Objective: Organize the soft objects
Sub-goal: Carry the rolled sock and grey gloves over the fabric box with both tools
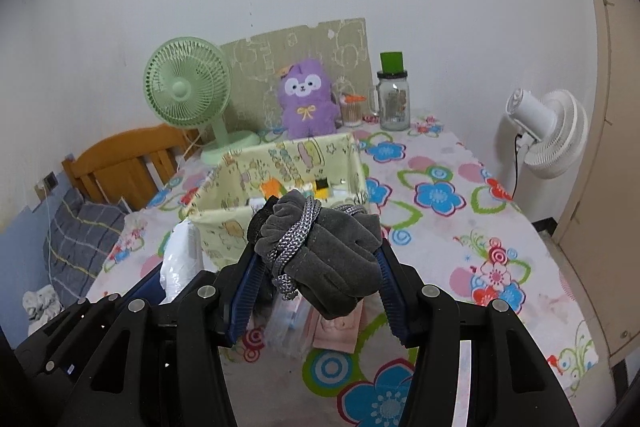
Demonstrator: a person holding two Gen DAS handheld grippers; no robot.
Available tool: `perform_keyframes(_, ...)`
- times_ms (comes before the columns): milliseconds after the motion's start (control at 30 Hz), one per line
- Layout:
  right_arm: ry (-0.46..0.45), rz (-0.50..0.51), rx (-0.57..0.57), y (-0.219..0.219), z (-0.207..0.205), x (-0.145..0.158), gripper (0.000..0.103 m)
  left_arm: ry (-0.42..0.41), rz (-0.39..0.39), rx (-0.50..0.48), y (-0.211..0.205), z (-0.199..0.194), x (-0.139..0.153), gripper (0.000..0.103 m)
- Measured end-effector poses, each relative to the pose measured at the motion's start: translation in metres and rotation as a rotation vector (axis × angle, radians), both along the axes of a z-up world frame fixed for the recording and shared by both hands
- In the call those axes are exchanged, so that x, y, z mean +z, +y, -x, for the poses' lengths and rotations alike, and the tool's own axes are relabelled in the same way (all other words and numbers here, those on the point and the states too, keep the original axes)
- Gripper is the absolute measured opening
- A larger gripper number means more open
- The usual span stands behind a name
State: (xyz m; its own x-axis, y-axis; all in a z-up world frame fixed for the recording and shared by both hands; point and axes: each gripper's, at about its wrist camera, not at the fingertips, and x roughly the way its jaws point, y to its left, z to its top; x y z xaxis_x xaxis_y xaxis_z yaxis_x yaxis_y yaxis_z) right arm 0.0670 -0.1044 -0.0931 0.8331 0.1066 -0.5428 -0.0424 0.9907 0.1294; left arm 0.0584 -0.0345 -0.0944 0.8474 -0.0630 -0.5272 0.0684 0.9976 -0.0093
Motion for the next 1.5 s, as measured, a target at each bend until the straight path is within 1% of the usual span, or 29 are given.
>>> perform_keyframes(400, -0.040, 0.009, -0.008, -0.002, -0.007, 0.032, 0.058, -0.037, 0.003, -0.016, -0.003, -0.009, 0.031, 0.025)
perform_keyframes(633, -0.056, 0.012, -0.016, -0.004, -0.016, 0.046, 0.058, -0.051, 0.004, -0.029, -0.005, -0.019, 0.042, 0.025)
perform_keyframes(967, -0.047, 0.026, -0.015, -0.004, -0.041, 0.050, 0.058, -0.042, -0.003, -0.035, -0.006, -0.044, 0.046, 0.025)
perform_keyframes(1500, -0.015, 0.087, 0.019, 0.011, -0.098, 0.040, 0.058, -0.003, -0.025, -0.029, 0.003, -0.099, 0.036, 0.025)
